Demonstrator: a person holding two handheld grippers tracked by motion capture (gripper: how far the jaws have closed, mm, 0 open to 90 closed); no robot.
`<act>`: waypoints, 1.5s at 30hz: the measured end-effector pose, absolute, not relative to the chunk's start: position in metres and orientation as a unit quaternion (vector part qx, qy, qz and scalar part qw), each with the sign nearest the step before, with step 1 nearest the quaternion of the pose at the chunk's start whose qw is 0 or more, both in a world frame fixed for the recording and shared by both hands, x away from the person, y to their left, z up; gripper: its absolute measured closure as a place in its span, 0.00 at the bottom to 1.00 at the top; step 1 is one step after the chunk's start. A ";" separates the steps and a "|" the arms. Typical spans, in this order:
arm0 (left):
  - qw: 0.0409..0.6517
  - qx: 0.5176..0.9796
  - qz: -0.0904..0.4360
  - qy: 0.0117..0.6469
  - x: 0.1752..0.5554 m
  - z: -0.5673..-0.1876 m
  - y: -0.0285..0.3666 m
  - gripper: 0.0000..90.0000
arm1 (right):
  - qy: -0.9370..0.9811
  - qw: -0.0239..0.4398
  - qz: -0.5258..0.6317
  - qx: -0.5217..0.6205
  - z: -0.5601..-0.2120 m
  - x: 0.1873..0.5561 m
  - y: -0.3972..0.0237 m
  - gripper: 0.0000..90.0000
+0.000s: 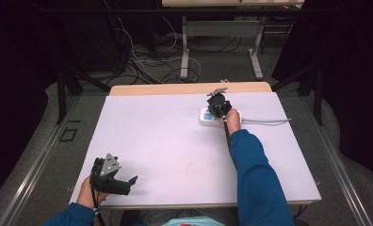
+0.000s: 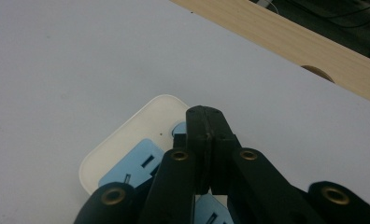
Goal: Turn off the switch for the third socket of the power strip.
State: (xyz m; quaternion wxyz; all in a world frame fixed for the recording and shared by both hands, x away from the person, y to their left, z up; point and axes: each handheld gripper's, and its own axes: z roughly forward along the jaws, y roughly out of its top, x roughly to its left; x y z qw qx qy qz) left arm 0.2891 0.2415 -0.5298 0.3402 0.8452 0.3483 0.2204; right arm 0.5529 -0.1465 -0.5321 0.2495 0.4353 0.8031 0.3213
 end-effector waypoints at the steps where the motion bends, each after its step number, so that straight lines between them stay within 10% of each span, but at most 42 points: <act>1: 0.340 0.845 0.220 0.348 0.289 -0.530 0.241 0.00 | 0.803 0.250 0.321 0.434 -0.532 0.553 -0.147 1.00; 12: 0.338 0.847 0.220 0.347 0.290 -0.529 0.242 0.00 | 0.797 0.239 0.353 0.427 -0.520 0.545 -0.147 0.90; 26: 0.341 0.843 0.225 0.349 0.289 -0.530 0.242 0.00 | 0.807 0.185 0.400 0.392 -0.498 0.514 -0.157 0.18; 45: 0.336 0.848 0.219 0.347 0.288 -0.528 0.243 0.00 | 0.824 0.167 0.409 0.354 -0.485 0.456 -0.179 0.01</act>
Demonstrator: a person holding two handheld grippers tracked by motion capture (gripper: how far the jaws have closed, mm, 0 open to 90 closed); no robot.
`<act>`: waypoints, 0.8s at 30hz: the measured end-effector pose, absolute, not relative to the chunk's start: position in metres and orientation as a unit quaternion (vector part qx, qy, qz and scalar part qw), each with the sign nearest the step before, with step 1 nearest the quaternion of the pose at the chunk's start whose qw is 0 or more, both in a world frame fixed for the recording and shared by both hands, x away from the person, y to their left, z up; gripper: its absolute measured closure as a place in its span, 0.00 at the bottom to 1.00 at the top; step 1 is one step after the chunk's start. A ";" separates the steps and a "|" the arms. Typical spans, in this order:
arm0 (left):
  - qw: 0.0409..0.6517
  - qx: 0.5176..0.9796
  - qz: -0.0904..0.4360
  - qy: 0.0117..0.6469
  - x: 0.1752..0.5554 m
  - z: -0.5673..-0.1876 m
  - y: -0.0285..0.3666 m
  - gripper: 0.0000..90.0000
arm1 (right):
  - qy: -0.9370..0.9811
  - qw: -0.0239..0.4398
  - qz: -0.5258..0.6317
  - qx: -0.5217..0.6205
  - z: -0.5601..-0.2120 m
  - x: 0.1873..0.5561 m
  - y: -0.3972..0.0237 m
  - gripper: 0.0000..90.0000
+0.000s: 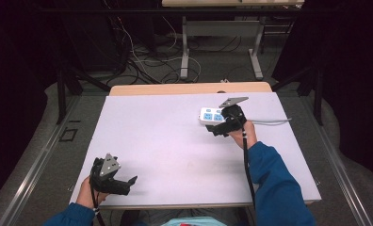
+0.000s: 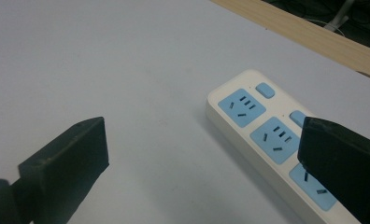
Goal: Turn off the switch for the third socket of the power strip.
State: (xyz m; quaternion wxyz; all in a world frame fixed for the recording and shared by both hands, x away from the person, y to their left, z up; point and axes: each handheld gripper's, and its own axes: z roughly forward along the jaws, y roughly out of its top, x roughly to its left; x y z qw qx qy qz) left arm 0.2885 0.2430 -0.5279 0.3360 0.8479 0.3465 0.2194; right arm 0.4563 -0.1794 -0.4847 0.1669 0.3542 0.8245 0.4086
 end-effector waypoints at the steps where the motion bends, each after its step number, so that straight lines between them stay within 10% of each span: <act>1: 0.336 0.848 0.219 0.346 0.288 -0.528 0.243 0.00 | 0.825 0.170 0.407 0.352 -0.484 0.454 -0.181 0.01; 24: 0.341 0.845 0.223 0.347 0.288 -0.528 0.243 0.00 | 0.837 0.182 0.414 0.309 -0.478 0.385 -0.190 0.00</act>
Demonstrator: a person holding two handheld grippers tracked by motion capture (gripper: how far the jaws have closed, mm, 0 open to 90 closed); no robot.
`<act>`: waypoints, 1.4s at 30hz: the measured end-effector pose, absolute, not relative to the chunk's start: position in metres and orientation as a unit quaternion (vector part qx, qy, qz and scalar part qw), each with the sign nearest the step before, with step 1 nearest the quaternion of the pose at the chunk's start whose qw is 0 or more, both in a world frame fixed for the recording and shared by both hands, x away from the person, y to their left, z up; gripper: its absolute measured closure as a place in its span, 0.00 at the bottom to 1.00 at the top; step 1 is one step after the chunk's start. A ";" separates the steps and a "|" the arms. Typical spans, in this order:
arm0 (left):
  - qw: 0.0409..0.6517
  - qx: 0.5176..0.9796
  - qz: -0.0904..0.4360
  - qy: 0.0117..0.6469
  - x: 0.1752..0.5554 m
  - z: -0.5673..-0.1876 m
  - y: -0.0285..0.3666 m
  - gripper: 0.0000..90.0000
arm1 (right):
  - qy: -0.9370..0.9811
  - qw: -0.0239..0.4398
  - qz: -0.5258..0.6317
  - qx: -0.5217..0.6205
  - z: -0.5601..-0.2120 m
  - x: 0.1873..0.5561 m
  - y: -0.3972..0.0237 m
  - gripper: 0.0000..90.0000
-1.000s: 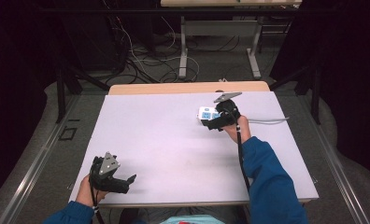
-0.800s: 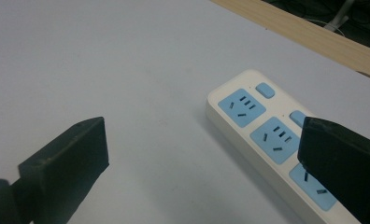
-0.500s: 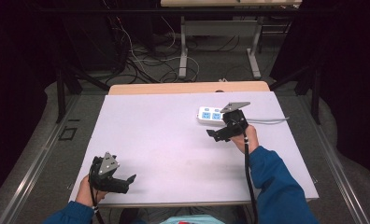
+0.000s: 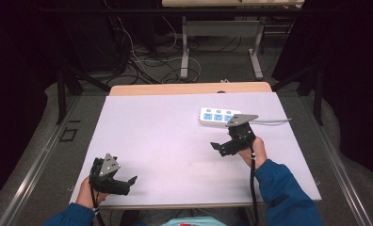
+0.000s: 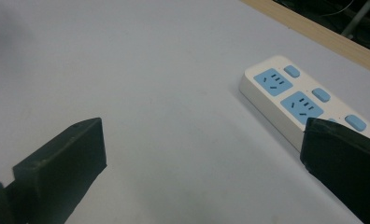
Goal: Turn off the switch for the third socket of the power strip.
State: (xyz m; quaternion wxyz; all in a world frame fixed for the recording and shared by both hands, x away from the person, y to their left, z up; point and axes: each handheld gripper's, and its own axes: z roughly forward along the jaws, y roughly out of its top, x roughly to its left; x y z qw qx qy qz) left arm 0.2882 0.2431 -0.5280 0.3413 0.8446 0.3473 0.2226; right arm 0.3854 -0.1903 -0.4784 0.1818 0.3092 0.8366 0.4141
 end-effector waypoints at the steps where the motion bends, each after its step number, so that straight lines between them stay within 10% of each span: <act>1: 0.341 0.844 0.223 0.348 0.288 -0.528 0.243 0.00 | 0.835 0.183 0.416 0.311 -0.479 0.383 -0.191 0.00; 42: 0.339 0.845 0.223 0.348 0.288 -0.528 0.243 0.00 | 0.833 0.224 0.385 0.329 -0.503 0.315 -0.241 0.00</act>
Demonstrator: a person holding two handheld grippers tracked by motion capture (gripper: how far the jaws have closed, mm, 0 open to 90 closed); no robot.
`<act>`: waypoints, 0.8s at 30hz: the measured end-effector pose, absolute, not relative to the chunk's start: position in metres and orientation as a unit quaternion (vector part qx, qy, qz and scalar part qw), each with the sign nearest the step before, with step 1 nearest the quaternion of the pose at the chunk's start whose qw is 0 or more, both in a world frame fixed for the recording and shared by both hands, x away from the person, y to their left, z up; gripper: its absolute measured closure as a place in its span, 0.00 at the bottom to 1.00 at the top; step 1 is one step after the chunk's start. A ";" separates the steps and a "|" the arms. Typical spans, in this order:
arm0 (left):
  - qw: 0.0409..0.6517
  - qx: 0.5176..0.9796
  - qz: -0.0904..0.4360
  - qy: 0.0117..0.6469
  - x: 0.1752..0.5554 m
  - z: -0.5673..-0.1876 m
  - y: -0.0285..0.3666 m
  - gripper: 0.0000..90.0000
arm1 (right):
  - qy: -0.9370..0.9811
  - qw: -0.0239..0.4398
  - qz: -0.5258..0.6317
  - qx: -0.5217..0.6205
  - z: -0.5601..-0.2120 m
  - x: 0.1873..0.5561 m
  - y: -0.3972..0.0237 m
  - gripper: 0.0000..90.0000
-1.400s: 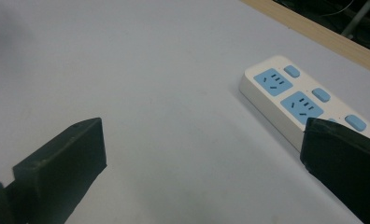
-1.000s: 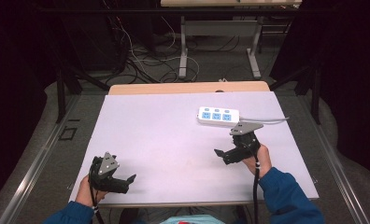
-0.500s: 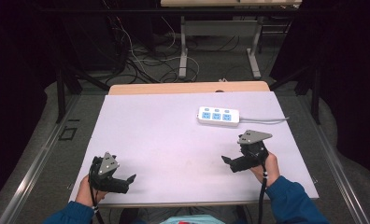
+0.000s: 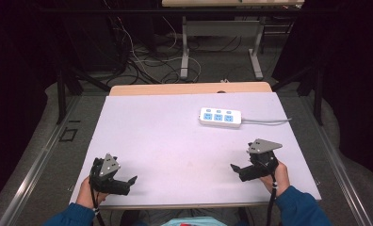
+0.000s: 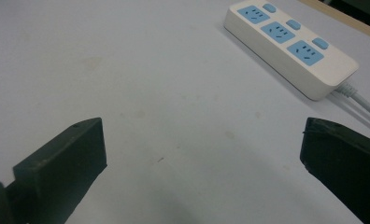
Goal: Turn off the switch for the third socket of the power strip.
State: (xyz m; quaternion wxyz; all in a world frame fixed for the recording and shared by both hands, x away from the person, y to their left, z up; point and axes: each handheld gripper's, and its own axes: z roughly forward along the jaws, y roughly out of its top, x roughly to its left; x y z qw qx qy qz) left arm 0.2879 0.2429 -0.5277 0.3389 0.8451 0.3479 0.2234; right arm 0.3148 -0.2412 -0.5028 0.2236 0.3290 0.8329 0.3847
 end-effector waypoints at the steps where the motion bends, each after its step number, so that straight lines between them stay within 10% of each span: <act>1: 0.338 0.846 0.223 0.348 0.288 -0.528 0.243 0.00 | 0.834 0.221 0.384 0.328 -0.503 0.314 -0.243 0.00; 24: 0.338 0.845 0.225 0.348 0.288 -0.528 0.243 0.00 | 0.835 0.220 0.367 0.345 -0.518 0.296 -0.259 0.00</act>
